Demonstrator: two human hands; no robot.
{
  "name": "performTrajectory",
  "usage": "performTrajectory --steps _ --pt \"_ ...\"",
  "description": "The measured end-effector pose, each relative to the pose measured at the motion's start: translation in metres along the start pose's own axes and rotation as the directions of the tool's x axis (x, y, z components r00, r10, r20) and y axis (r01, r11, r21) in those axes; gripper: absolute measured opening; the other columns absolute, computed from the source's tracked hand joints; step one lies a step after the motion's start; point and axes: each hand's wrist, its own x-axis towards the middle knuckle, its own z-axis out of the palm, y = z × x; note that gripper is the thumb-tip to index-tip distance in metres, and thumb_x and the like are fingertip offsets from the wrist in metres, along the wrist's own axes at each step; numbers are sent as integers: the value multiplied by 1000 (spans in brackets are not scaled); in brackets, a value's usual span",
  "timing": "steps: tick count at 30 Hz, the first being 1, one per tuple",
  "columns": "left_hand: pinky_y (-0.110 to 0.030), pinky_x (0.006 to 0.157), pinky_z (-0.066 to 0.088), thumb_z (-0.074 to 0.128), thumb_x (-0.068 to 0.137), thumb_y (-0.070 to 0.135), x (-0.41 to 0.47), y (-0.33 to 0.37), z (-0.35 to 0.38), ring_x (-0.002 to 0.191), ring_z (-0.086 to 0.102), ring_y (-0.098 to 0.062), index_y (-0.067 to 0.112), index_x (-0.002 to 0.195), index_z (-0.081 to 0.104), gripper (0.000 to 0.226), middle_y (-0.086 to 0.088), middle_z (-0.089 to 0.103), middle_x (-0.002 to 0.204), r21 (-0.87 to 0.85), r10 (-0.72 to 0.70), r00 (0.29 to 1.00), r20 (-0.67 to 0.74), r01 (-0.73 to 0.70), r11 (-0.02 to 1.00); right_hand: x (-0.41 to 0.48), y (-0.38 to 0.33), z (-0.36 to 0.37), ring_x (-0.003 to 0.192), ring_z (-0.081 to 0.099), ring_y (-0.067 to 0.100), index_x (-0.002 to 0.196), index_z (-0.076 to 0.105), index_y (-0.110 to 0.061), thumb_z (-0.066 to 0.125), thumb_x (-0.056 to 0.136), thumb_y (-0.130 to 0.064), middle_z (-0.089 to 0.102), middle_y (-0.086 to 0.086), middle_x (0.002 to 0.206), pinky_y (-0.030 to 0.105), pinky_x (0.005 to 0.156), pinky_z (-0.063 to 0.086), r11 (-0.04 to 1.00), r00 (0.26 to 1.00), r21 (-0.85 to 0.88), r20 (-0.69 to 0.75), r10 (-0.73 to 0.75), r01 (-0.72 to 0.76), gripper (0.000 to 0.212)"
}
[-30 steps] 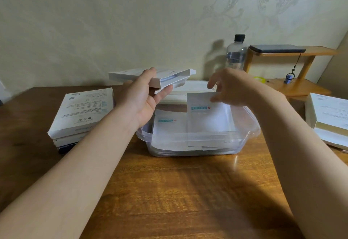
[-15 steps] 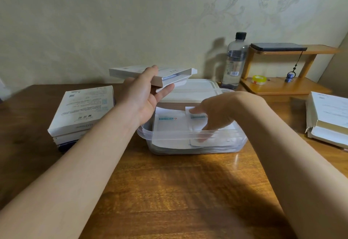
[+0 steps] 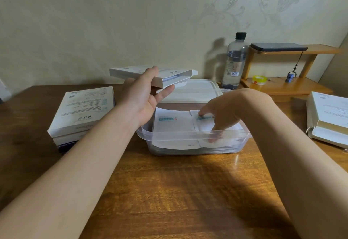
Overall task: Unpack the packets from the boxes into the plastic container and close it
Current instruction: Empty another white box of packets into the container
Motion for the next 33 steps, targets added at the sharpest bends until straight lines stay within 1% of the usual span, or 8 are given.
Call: performTrajectory --steps 5,16,18,20,21,23,25,33 --pt "-37 71 63 68 95 9 -1 0 0 122 64 -35 -3 122 59 31 -27 58 137 2 2 1000 9 -2 1000 -3 2 -7 142 36 29 157 21 -27 74 65 -72 36 1 157 49 116 32 1000 999 4 -29 15 -15 115" --pt "-39 73 63 71 93 9 -5 2 1 121 63 -34 -1 121 60 32 -26 57 138 -11 -12 1000 0 12 1000 4 -3 0 137 40 29 154 28 -30 75 62 -75 41 0 152 50 113 35 999 997 -10 68 34 -34 113" --pt "-39 72 63 71 93 10 -6 4 1 107 69 -29 0 111 62 22 -23 64 117 -26 -26 1000 12 27 999 -3 -4 -3 137 41 29 153 31 -28 74 65 -73 42 0 152 48 113 35 999 998 6 47 32 -32 108" --pt "-38 71 63 69 95 10 -7 5 1 83 68 -20 3 98 61 11 -10 59 87 -52 -35 999 20 36 998 -13 -4 -8 134 45 25 149 40 -25 75 72 -63 47 0 148 44 113 36 994 995 106 -104 7 4 92" --pt "-37 70 64 67 96 11 -8 6 2 83 67 -21 5 96 60 9 -8 58 87 -66 -40 999 25 41 997 -17 -3 -12 129 50 23 144 46 -25 76 76 -55 53 -1 142 40 109 39 979 969 200 -247 2 49 80" --pt "-35 65 64 66 97 13 -9 8 2 92 69 -28 4 100 61 11 -15 64 101 -94 -62 997 44 66 993 -21 -2 -18 112 60 18 132 57 -25 76 82 -43 66 -3 121 30 92 45 916 833 361 -550 58 175 56" --pt "-32 60 63 65 98 16 -10 9 2 85 72 -30 3 102 61 15 -20 68 105 -112 -80 995 53 85 990 -19 -3 -22 95 59 13 129 61 -27 72 87 -36 66 -6 101 24 82 40 875 700 400 -707 106 271 44" --pt "-32 73 64 59 100 18 -17 11 1 86 75 -25 0 118 62 25 -20 72 111 -41 -101 971 216 112 993 -9 -16 -13 92 58 20 139 49 -24 55 94 -20 61 -3 93 34 80 50 881 715 358 -698 33 309 45"
